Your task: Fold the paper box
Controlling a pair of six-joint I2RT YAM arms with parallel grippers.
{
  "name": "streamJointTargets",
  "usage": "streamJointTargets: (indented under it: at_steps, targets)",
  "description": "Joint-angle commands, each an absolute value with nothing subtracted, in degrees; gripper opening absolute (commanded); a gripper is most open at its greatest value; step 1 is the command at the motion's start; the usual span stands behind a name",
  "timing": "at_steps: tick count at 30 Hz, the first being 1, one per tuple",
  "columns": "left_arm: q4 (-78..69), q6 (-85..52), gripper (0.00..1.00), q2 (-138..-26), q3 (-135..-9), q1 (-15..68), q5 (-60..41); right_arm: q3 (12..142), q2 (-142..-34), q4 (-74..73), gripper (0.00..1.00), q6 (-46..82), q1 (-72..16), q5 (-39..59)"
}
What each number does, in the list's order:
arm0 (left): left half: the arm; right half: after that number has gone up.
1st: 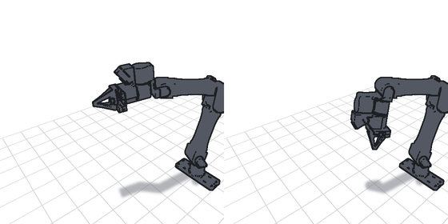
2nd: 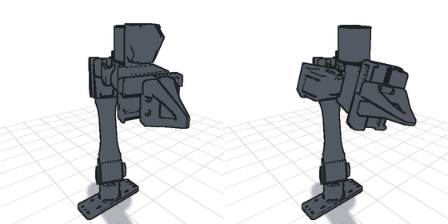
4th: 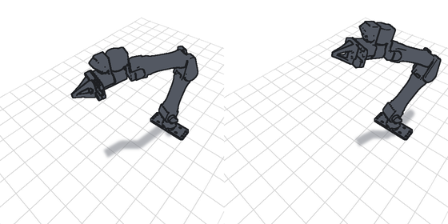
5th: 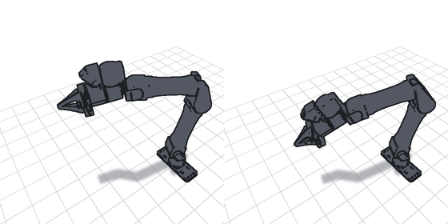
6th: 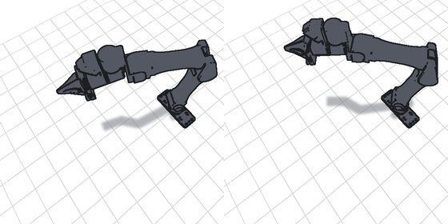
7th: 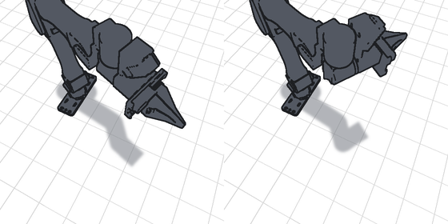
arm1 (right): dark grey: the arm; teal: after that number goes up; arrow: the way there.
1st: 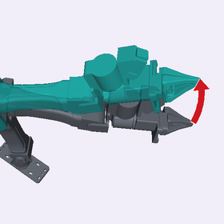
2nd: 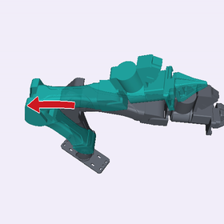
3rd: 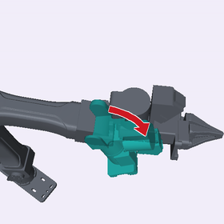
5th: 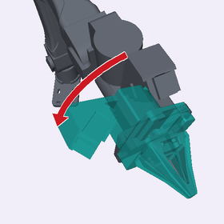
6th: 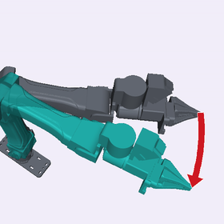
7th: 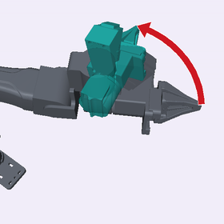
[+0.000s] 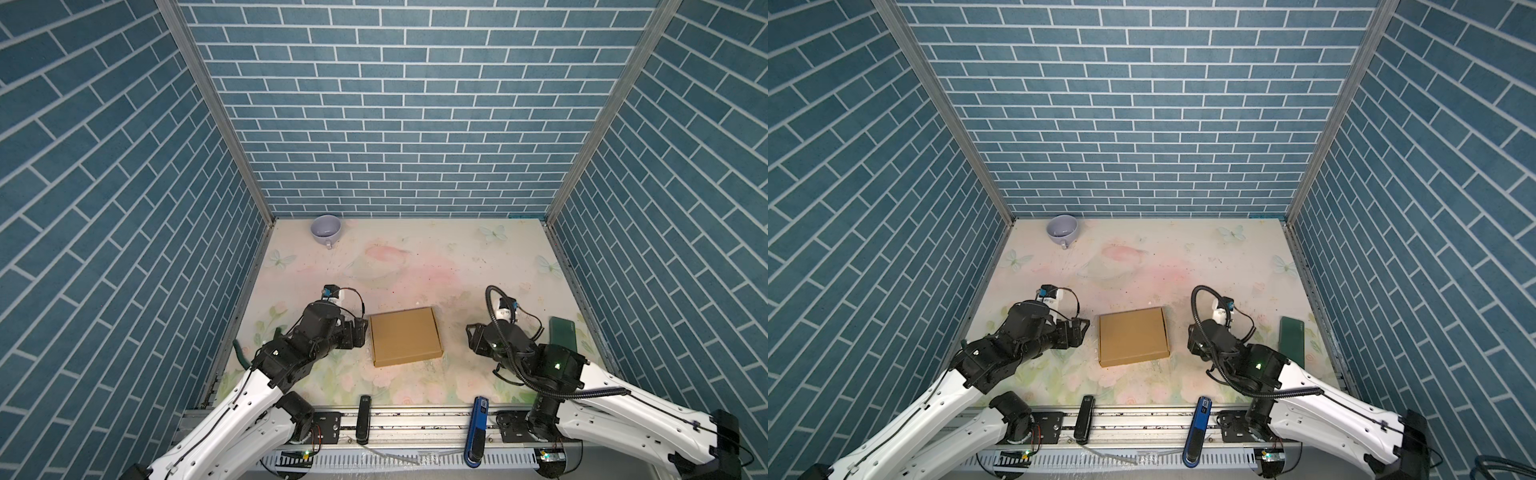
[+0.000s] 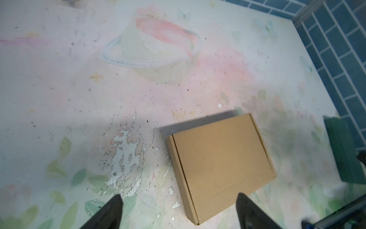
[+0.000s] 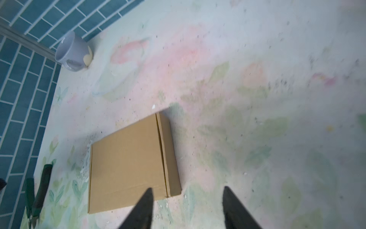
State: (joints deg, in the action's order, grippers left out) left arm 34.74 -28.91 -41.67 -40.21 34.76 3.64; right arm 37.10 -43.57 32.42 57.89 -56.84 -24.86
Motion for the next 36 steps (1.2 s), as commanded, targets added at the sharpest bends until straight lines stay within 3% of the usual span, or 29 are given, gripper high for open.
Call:
streamJointTargets:
  at_steps: [1, 2, 3, 10, 16, 19, 26, 29, 36]
  targets:
    - [36.60, -22.83, 0.99, -43.99, -45.81, 33.38, 11.63, 43.00, -44.59, 37.61, 0.81, 44.37, -52.09, -27.41]
    - [36.61, -21.88, 1.00, -45.03, -46.81, 32.81, 13.24, 44.04, -45.48, 37.39, 0.94, 41.25, -50.66, -27.83]
    - [36.45, -20.92, 1.00, -46.03, -47.84, 31.85, 14.74, 45.07, -46.64, 37.24, 0.99, 37.84, -48.75, -29.20]
    - [24.81, -15.40, 1.00, -51.45, -44.16, 23.31, 29.48, 40.33, -49.30, 21.83, 0.99, 20.02, -33.20, -35.53]
    - [11.23, -9.80, 1.00, -57.50, -37.86, 10.82, 30.90, 31.82, -50.76, 8.36, 0.99, 14.01, -17.90, -33.87]
    - [3.15, -7.25, 0.99, -60.69, -33.64, 7.70, 31.49, 26.87, -51.98, -0.75, 0.99, 9.37, -14.35, -32.74]
    - [-16.21, -3.62, 1.00, -66.30, -24.44, 4.50, 25.86, 18.31, -58.45, -23.82, 0.99, 5.11, -7.44, -27.32]
    - [-29.18, -1.41, 1.00, -68.81, -19.78, 3.84, 24.02, 15.39, -63.32, -35.06, 0.99, 4.17, -5.71, -24.56]
    - [-41.62, 1.19, 1.00, -74.24, -18.81, 1.90, 12.89, 15.41, -79.17, -56.31, 0.99, 0.63, -3.50, -15.55]
